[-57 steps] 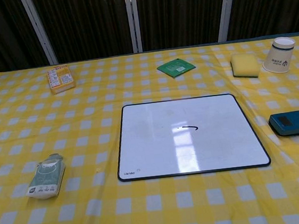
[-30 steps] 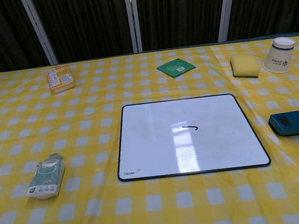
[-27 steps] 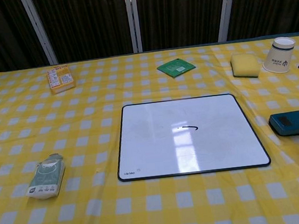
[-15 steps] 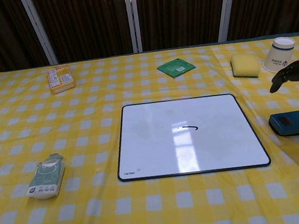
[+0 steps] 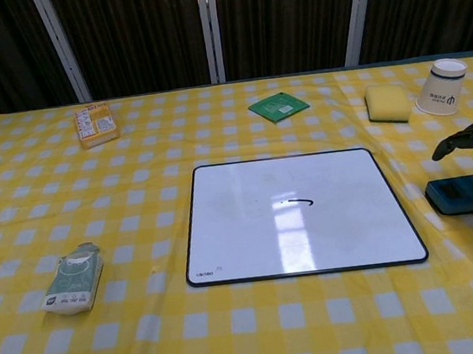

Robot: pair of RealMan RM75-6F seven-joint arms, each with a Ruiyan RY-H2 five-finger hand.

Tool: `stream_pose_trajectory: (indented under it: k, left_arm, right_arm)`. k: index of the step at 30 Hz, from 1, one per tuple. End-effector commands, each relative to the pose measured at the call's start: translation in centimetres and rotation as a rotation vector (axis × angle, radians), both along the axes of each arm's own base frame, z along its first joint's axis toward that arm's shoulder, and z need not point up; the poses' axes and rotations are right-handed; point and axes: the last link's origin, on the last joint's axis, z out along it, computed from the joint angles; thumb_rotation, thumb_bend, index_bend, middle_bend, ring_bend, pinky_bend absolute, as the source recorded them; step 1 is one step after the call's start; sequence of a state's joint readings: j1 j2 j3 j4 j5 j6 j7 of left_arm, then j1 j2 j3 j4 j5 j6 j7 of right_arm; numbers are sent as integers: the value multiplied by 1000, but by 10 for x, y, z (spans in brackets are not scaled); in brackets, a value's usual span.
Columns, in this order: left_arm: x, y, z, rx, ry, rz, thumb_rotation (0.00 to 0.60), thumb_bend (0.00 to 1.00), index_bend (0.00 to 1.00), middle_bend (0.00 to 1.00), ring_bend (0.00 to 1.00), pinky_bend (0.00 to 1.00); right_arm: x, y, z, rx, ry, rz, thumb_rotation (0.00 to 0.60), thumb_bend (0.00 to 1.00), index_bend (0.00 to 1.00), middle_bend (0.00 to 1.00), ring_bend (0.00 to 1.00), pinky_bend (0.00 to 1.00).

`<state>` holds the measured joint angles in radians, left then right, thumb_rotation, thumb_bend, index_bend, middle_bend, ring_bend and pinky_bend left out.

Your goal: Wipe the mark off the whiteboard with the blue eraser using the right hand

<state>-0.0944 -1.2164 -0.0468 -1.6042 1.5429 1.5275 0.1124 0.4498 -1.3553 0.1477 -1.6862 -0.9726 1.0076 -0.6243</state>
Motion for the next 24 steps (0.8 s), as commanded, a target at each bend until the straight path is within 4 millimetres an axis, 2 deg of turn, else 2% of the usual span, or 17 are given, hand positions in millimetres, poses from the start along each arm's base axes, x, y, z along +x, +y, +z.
stream_pose_trajectory:
  k: [1, 8, 24]
  left_arm:
    - [0, 0, 0, 0, 0, 0, 600, 0, 0, 0, 0, 0]
    - [0, 0, -1, -3, 3, 0, 600, 0, 0, 0, 0, 0]
    - [0, 1, -3, -8, 5, -1, 600, 0, 0, 0, 0, 0]
  right_arm:
    - [-3, -5, -3, -20, 24, -26, 600, 207, 226, 132, 65, 79]
    - [-4, -10, -5, -46, 42, -50, 600, 211, 273, 173, 72, 111]
    - [-7, -14, -13, -45, 56, -80, 600, 213, 293, 190, 82, 141]
